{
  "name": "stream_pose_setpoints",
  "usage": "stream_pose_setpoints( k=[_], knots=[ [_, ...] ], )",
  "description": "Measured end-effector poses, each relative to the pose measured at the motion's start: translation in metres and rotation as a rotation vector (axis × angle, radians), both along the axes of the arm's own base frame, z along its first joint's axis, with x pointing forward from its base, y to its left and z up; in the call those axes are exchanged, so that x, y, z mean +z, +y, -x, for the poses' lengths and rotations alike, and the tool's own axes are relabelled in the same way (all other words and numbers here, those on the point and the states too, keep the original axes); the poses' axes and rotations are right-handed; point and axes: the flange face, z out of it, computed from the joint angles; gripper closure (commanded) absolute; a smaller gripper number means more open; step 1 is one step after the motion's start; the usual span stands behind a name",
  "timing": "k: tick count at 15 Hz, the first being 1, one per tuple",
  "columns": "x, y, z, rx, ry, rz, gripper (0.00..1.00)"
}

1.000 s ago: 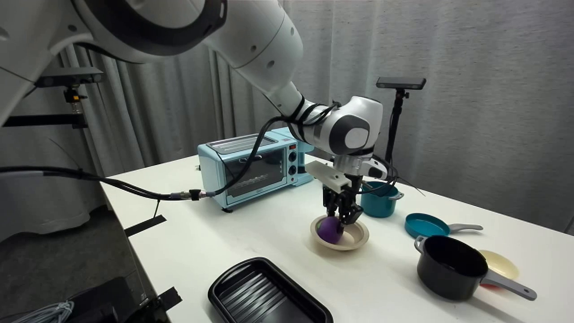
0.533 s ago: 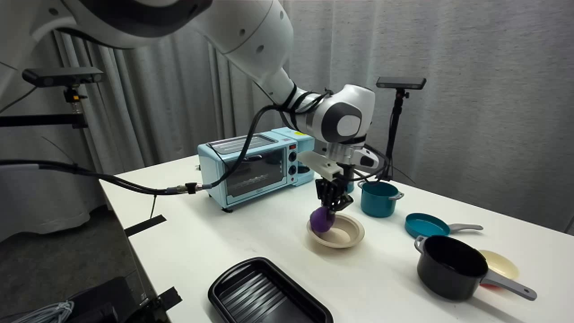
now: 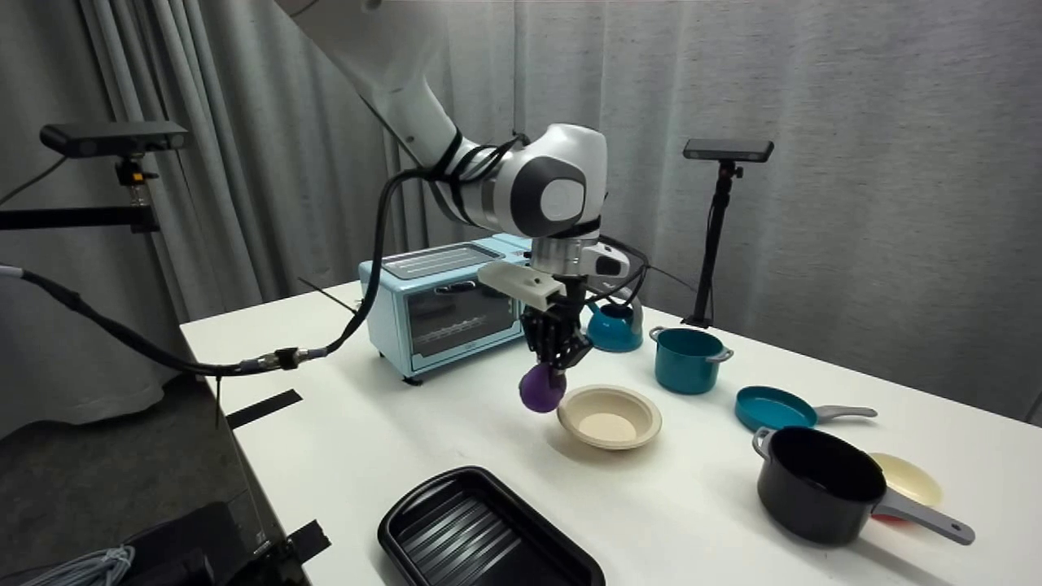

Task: Pick up the purple plush toy from the bowl and put it on the table

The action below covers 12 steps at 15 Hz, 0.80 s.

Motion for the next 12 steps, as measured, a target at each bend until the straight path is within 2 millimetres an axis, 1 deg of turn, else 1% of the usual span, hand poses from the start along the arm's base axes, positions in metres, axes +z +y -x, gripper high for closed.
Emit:
stream_pose_setpoints(
  k=[3,6,7,11,12],
  knots=[
    [-0.027,0.022,0.030,0.047,0.013,-0.002,0.96],
    [-0.056,0.039,0.055,0.086,0.026,0.001,0.96],
    [-0.061,0.043,0.061,0.101,0.021,0.005,0.96],
    [-0.061,0.051,0.068,0.154,-0.009,0.027,0.96],
    [-0.061,0.053,0.069,0.166,-0.014,0.032,0.60]
  ],
)
